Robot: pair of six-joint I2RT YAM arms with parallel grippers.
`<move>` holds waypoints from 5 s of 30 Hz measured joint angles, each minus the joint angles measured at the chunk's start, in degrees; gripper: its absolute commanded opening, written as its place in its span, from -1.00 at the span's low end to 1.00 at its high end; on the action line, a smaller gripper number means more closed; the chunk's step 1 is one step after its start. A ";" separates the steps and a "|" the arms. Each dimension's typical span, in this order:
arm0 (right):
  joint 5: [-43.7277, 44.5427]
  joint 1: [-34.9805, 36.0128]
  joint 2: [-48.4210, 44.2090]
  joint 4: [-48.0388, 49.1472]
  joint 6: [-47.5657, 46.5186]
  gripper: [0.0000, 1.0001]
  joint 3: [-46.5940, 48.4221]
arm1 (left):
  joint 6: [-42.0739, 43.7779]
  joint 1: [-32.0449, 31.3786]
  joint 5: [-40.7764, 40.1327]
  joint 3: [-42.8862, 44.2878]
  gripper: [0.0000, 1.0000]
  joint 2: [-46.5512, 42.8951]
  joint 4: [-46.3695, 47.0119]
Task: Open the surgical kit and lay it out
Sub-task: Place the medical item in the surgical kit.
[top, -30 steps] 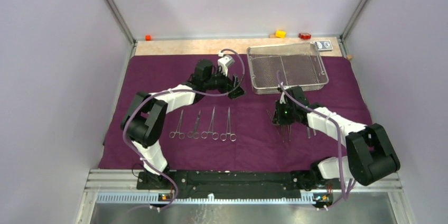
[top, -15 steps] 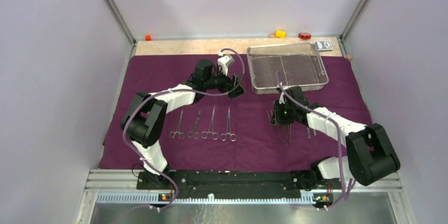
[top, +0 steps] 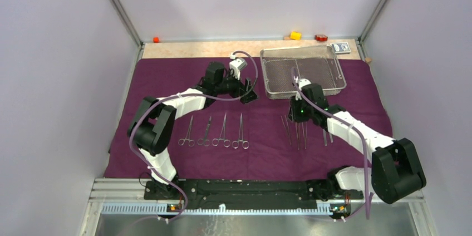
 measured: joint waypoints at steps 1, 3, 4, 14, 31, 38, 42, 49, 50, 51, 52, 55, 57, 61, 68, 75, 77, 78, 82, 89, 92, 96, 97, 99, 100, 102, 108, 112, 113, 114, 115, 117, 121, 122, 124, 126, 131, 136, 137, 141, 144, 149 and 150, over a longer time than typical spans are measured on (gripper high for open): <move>0.35 0.00 -0.02 0.07 -0.63 -0.68 0.42 | 0.00 0.00 0.02 0.17 0.98 0.00 -0.26; 0.98 0.00 0.04 0.31 -2.01 -0.72 1.14 | 0.00 0.00 0.02 0.59 0.98 0.00 -0.37; 1.11 0.00 0.17 0.44 -2.75 -0.72 1.46 | 0.00 0.00 0.00 0.85 0.98 0.00 -0.37; 1.33 0.02 7.67 0.94 -5.46 -0.68 4.63 | -0.02 0.00 0.00 1.40 0.98 -0.02 -0.63; 0.94 1.03 15.41 0.33 -5.86 -0.63 7.26 | -0.02 0.02 0.04 1.40 0.98 -0.02 -0.68; 1.03 1.03 16.24 0.09 -5.92 -0.64 7.34 | -0.02 0.00 0.20 1.40 0.98 -0.22 -0.68; 1.36 1.07 16.28 0.04 -6.23 -0.69 7.82 | -0.04 0.00 0.22 1.40 0.98 -0.24 -0.68; 2.32 1.51 17.20 0.04 -6.34 -0.73 7.87 | -0.04 0.00 0.22 1.40 0.98 -0.26 -0.68; 2.40 1.51 17.38 0.04 -6.36 -0.73 7.87 | -0.04 0.00 0.22 1.40 0.98 -0.28 -0.68; 2.49 1.53 17.46 0.04 -6.36 -0.73 7.87 | -0.04 0.00 0.22 1.40 0.98 -0.28 -0.68; 2.54 1.53 17.55 0.04 -6.36 -0.75 7.87 | -0.04 0.00 0.22 1.40 0.98 -0.33 -0.68; 2.71 1.57 17.88 0.02 -6.34 -0.79 7.87 | -0.04 0.02 0.22 1.40 0.98 -0.59 -0.68; 2.93 1.66 17.92 0.04 -6.36 -0.82 7.87 | -0.04 0.00 0.22 1.40 0.98 -0.83 -0.68; 3.32 1.75 17.92 0.04 -6.34 -0.86 7.87 | -0.07 0.00 0.22 1.40 0.98 -1.09 -0.66; 3.82 1.77 17.92 0.02 -6.27 -1.00 7.87 | -0.09 0.02 0.22 1.40 0.98 -1.11 -0.66; 4.63 1.77 17.46 -0.04 -6.12 -1.00 7.82 | -0.09 0.02 0.22 1.40 0.98 -1.11 -0.66; 5.07 1.77 16.81 -0.04 -5.92 -1.00 7.74 | -0.09 0.00 0.22 1.40 0.98 -1.11 -0.66; 5.22 1.77 16.39 0.02 -5.73 -1.00 7.61 | -0.11 0.00 0.22 1.40 0.98 -1.11 -0.66; 5.90 1.77 14.93 0.04 -4.74 -1.00 6.69 | -0.13 0.00 0.22 1.40 0.98 -1.11 -0.66; 6.19 1.77 14.05 0.11 -1.66 -1.00 4.76 | -0.24 0.00 0.20 1.40 0.98 -1.11 -0.66; 6.14 1.77 12.96 -0.24 -0.02 -1.00 3.72 | -0.24 0.00 0.22 1.40 0.98 -1.11 -0.66; 5.97 1.77 12.26 -0.39 2.01 -1.00 3.67 | -0.26 0.00 0.22 1.40 0.98 -0.85 -0.66; 5.90 1.77 12.26 -0.44 2.62 -1.00 3.67 | -0.26 0.00 0.22 1.40 0.98 -0.74 -0.66; 5.79 1.77 12.26 -0.46 3.54 -1.00 3.67 | -0.26 0.00 0.22 1.46 0.98 -0.42 -0.66; 5.70 1.77 12.26 -0.46 3.98 -1.00 3.67 | -0.28 0.00 0.22 1.55 0.98 -0.15 -0.68; 5.64 1.77 12.26 -0.52 4.96 -1.00 3.67 | -0.28 0.00 0.20 1.66 0.98 0.31 -0.68; 5.46 1.75 12.28 -0.87 6.93 -1.00 3.67 | -0.26 0.00 0.20 1.86 0.98 0.55 -1.01; 5.44 1.73 12.44 -0.96 7.56 -1.00 3.67 | -0.26 0.00 0.20 2.14 0.98 0.55 -1.09; 5.44 1.73 12.44 -0.98 7.67 -1.00 3.67 | -0.26 0.00 0.20 2.14 0.98 0.55 -1.11; 5.44 1.73 12.44 -0.98 7.76 -1.00 3.67 | -0.26 0.00 0.22 2.14 0.98 0.55 -1.18; 5.44 1.73 12.44 -0.96 7.76 -1.00 3.67 | -0.26 0.00 0.22 2.14 0.98 0.55 -1.22; 5.44 1.73 12.44 -0.87 7.76 -0.98 3.58 | -0.26 0.00 0.22 2.14 0.98 0.55 -1.27; 5.42 1.70 12.44 -0.44 7.74 -0.88 2.67 | -0.26 0.00 0.22 2.14 0.98 0.55 -1.38; 5.42 1.70 12.44 -0.42 7.74 -0.88 2.49 | -0.26 0.00 0.22 2.14 0.98 0.55 -1.42; 5.22 1.70 12.35 -0.04 7.72 -0.87 2.16 | -0.26 0.00 0.22 2.14 0.98 0.55 -1.44; 4.94 1.70 12.35 0.04 7.72 -0.81 2.16 | -0.26 0.00 0.22 2.14 0.98 0.55 -1.44; 4.20 1.70 11.96 0.04 7.72 -0.64 2.10 | -0.26 0.00 0.22 2.14 0.98 0.55 -1.46; 3.67 1.70 10.05 0.07 7.26 -0.43 1.75 | -0.26 0.00 0.20 2.14 0.98 0.55 -1.49; 3.54 1.70 9.55 0.02 7.08 -0.40 1.75 | -0.26 0.00 0.22 2.14 0.98 0.55 -1.49; 3.50 1.70 6.67 -0.02 5.68 -0.28 1.79 | -0.22 0.00 0.17 2.14 0.98 0.55 -1.51; 3.58 1.70 3.98 -0.07 4.24 -0.13 2.08 | -0.09 0.00 -0.09 2.14 0.98 0.52 -1.81; 4.13 0.96 1.64 -1.33 0.70 0.10 6.29 | 1.03 0.02 -1.29 2.43 0.98 -0.15 -4.02; 4.46 0.87 1.62 -1.40 0.04 0.14 7.45 | 1.46 0.02 -1.60 2.75 0.98 -0.37 -4.76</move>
